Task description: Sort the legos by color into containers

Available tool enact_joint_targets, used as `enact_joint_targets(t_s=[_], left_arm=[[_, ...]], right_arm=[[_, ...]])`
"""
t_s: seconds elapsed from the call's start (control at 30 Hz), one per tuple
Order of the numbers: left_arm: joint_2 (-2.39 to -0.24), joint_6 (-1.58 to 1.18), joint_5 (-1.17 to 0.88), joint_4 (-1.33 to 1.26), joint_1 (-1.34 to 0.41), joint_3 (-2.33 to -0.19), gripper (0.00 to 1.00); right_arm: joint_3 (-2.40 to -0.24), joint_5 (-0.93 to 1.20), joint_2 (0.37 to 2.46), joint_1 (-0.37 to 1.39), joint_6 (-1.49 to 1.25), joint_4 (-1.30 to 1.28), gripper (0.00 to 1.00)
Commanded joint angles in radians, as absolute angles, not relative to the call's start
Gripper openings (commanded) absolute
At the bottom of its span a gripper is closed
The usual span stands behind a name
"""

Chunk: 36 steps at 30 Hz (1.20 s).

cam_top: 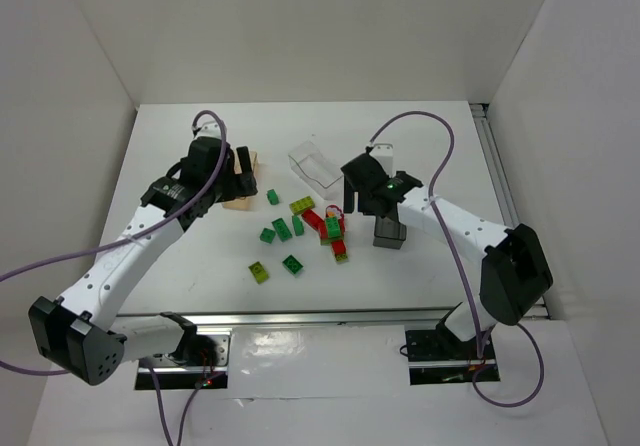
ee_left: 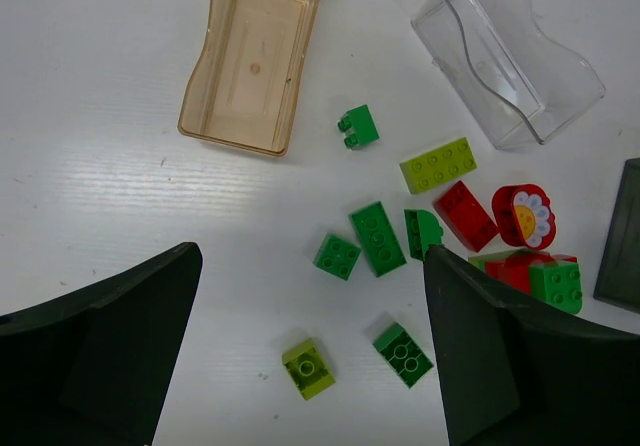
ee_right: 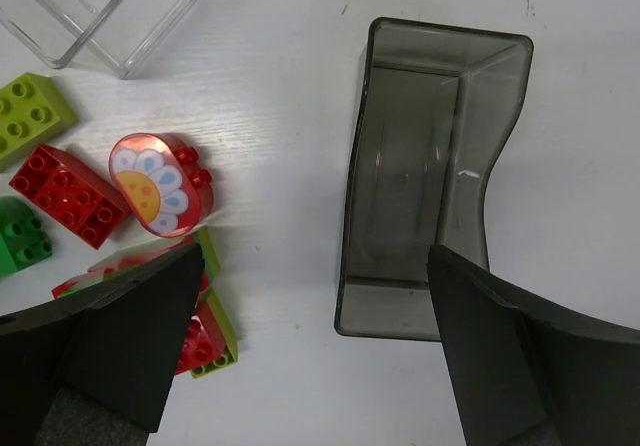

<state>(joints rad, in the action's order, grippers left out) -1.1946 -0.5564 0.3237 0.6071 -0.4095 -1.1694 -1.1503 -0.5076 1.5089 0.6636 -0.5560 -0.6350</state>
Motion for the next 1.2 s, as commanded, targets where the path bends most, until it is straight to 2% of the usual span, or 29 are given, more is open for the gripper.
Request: enact_joint_targets(t_s=[0.0, 0.27, 0.47, 0.7, 0.93, 1.17], left_arm=[[-1.210, -0.571, 0.388, 0.655, -0.426, -1.227, 1.00], [-1.210, -0.528, 0.321, 0.600, -0.436, -1.227, 1.00], [-1.252, -0.486, 0.273, 0.609, -0.466, -1.255, 1.00], [-1.243, -0.543, 0.246, 0.586, -0.491, -1.230, 1.00], [-1.282, -0.525, 0.233, 0.610, -0.491, -1.252, 1.00], [-1.292, -0.525, 0.267, 0.611, -0.491, -1.252, 1.00]], right_arm=[[-1.156, -0.505, 1.462, 0.672, -0.551, -0.552, 1.00], [-1.169, -0.486, 1.454, 0.703, -0.537, -0.533, 1.00], [-1.022, -0.309, 1.309, 0.703, -0.468, -0.356, 1.00], [-1.000, -0.184, 1.276, 0.726, -0.431, -0.304, 1.00], [-1.039, -0.175, 1.385, 0.756, -0.411, -0.340, 0.86], [-1.071, -0.184, 1.477, 0.788, -0.420, -0.350, 0.78]])
